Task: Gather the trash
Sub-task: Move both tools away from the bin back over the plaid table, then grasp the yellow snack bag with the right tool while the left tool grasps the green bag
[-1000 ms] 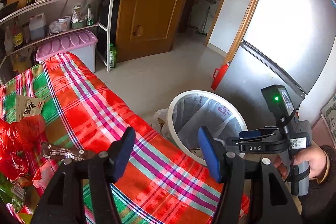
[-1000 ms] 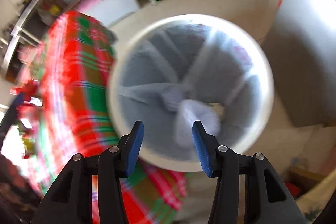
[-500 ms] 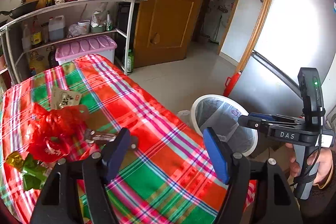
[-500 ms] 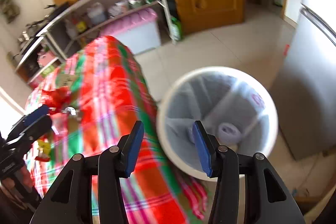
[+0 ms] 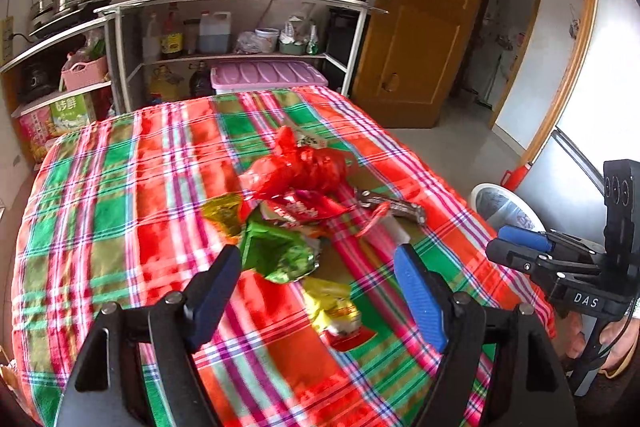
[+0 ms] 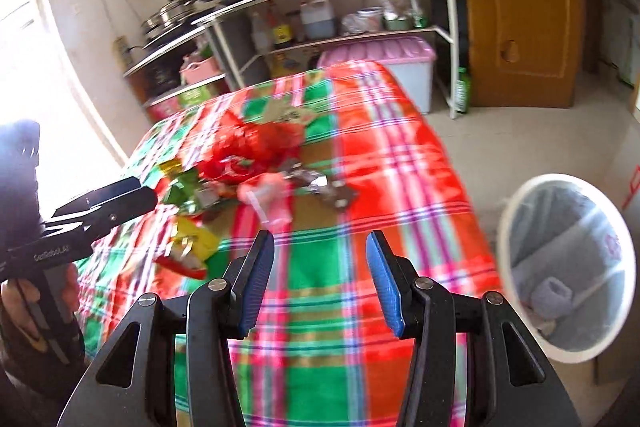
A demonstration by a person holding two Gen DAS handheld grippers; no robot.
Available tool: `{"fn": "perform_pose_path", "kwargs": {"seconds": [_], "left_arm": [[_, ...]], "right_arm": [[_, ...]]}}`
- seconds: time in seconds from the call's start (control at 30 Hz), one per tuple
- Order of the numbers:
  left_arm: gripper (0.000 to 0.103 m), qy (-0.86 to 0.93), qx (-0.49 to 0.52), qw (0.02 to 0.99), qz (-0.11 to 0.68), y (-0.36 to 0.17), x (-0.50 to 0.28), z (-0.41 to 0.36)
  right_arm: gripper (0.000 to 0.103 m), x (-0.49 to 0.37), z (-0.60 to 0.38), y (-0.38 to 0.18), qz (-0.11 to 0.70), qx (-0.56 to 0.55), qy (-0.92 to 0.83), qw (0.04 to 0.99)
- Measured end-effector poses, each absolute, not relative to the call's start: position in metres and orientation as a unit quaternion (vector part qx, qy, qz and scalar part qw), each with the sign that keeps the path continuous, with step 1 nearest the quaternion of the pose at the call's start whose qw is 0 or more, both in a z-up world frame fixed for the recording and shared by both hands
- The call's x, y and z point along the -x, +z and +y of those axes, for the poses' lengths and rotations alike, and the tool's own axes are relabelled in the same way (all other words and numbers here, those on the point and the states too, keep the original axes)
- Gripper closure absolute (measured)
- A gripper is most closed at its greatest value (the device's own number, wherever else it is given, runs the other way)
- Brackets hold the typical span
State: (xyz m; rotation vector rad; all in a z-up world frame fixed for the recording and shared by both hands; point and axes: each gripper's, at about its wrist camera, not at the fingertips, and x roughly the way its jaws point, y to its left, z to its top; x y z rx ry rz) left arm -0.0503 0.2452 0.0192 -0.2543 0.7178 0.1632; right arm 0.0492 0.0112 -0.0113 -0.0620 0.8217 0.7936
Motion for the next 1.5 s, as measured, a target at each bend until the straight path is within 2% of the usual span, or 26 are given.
{"fn": "perform_pose_path", "kwargs": {"seconds": [0.37,0.67,1.23,1.27,1.33,1.5], "left_arm": [[0.019,0.134,0.135,0.913,0.36,0.004,0.091,0.29],[0.01,0.144,0.154,0.907,0.365,-0.004,0.105,0.31],[0.01,0.099,0.175,0.9,0.387,-0.016,0.082,0.318],[0.01,0.095,0.169,0.901,0.387,-0.015,0.078,0.316],[0.01,0.087,0.163,0.903,0.389,-0.015,0.071,0.314],[0.01,0.061,0.148,0.902,0.4,-0.016,0.048,0.307]], "right_arm": [[0.054,-0.013,0.089,-0.03,0.386,0.068,0.451,0.802],[0.05,-0.005,0.128,-0.041,0.395,0.088,0.465,0.787],[0.05,-0.008,0.149,-0.064,0.414,0.145,0.402,0.804],[0.051,-0.008,0.147,-0.064,0.412,0.142,0.401,0.806],[0.065,-0.009,0.145,-0.064,0.41,0.142,0.395,0.809],[0.068,-0.01,0.132,-0.062,0.403,0.137,0.372,0.825]]}}
